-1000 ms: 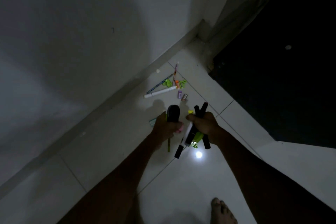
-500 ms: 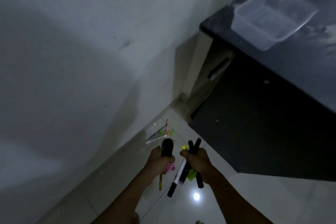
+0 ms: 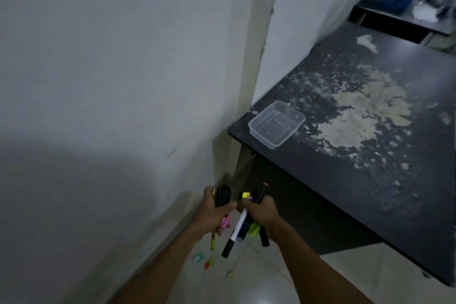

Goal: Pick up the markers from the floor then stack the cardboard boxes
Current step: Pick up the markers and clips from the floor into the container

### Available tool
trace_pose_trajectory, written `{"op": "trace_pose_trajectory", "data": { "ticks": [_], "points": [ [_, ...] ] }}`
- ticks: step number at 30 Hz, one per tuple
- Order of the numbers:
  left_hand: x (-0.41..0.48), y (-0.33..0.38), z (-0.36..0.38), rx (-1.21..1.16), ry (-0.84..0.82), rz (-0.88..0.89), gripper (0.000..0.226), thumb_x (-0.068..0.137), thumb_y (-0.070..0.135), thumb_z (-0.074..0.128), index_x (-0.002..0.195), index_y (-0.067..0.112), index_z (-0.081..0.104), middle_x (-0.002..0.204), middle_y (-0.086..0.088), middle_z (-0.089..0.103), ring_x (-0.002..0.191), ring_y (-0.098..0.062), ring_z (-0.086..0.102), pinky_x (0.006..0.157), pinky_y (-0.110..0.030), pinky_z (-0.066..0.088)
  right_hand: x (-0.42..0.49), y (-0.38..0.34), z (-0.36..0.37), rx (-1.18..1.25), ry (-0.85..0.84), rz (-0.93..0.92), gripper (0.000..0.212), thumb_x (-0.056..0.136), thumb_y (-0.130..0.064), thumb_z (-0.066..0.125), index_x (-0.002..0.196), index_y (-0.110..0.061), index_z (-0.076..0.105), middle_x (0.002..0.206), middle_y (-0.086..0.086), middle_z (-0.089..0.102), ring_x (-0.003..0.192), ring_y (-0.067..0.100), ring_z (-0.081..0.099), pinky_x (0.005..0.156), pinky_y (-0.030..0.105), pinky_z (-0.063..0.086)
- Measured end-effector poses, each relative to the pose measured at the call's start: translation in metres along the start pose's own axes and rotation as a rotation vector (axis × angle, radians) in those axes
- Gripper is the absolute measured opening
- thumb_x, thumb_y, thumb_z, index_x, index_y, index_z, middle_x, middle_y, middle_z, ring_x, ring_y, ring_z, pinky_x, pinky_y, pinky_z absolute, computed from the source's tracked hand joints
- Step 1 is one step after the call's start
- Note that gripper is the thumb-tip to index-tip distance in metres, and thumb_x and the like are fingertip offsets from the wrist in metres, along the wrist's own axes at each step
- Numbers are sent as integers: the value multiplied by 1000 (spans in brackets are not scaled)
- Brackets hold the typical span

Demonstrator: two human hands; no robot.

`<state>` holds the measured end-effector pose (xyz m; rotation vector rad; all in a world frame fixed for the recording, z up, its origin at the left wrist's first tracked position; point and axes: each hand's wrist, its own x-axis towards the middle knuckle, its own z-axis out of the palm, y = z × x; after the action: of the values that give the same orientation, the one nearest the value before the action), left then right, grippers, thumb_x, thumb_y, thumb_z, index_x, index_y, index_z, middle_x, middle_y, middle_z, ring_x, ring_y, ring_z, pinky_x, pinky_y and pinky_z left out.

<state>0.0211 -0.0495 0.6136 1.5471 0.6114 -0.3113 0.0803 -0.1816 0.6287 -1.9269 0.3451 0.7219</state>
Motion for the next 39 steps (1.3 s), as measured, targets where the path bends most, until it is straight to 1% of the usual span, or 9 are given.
{"op": "trace_pose_trajectory", "data": {
  "ticks": [5, 10, 17, 22, 27, 29, 32, 36, 39],
  "points": [
    [-16, 65, -9, 100, 5, 184, 46, 89, 22, 67, 123, 25, 37, 91, 0, 58, 65, -1, 63, 67, -29, 51, -17, -47, -31, 27, 91, -60, 18, 83, -10, 69, 68, -10, 58, 68, 7, 56, 60, 15, 53, 57, 27, 46],
    [-12, 106, -9, 135, 5, 252, 37, 88, 32, 66, 119, 26, 48, 115, -3, 62, 105, -21, 61, 92, -39, 53, -17, -77, -54, 93, 147, -69, 13, 82, -11, 69, 73, -8, 59, 72, 9, 58, 60, 18, 55, 61, 35, 52],
    [14, 142, 5, 171, 0, 208, 36, 92, 21, 61, 125, 17, 49, 105, -1, 59, 85, -11, 60, 73, -27, 53, 6, -102, -76, 143, 225, -32, 30, 80, -18, 71, 104, -1, 63, 95, 16, 64, 80, 26, 62, 75, 36, 54],
    [41, 179, 21, 209, 15, 190, 25, 92, 15, 59, 113, 18, 46, 78, 1, 56, 46, -3, 58, 47, -25, 48, 27, -129, -99, 160, 265, -48, 18, 79, -18, 72, 89, -6, 62, 94, 15, 63, 86, 28, 63, 80, 39, 55],
    [77, 222, 41, 246, 49, 200, 43, 86, 14, 66, 126, 16, 50, 103, -9, 60, 81, -23, 61, 60, -30, 54, 62, -169, -127, 153, 274, -75, 20, 80, -18, 72, 74, -9, 55, 73, 7, 54, 79, 25, 58, 63, 31, 45],
    [94, 234, 46, 256, 65, 216, 43, 83, 11, 68, 124, 15, 53, 116, -13, 61, 92, -23, 59, 74, -32, 53, 77, -180, -133, 143, 271, -76, 21, 80, -21, 73, 85, -4, 61, 81, 10, 58, 88, 30, 63, 68, 32, 47],
    [116, 247, 50, 234, 78, 217, 44, 81, 5, 69, 123, 12, 58, 121, -16, 61, 94, -24, 59, 69, -28, 54, 95, -188, -136, 113, 266, -43, 46, 78, -25, 74, 112, 3, 60, 103, 18, 63, 101, 32, 64, 70, 32, 46],
    [139, 251, 51, 258, 27, 190, 49, 80, 1, 70, 126, 12, 58, 127, -15, 57, 109, -33, 60, 80, -42, 59, 111, -190, -132, 102, 271, -1, 49, 80, -25, 73, 118, 2, 57, 111, 17, 63, 103, 31, 62, 70, 31, 44],
    [153, 249, 51, 265, 4, 190, 51, 81, 2, 70, 130, 11, 55, 129, -15, 56, 113, -31, 58, 81, -38, 58, 120, -190, -125, 88, 277, 9, 44, 82, -22, 72, 116, 1, 58, 110, 15, 62, 105, 31, 61, 73, 31, 45]
  ]
}}
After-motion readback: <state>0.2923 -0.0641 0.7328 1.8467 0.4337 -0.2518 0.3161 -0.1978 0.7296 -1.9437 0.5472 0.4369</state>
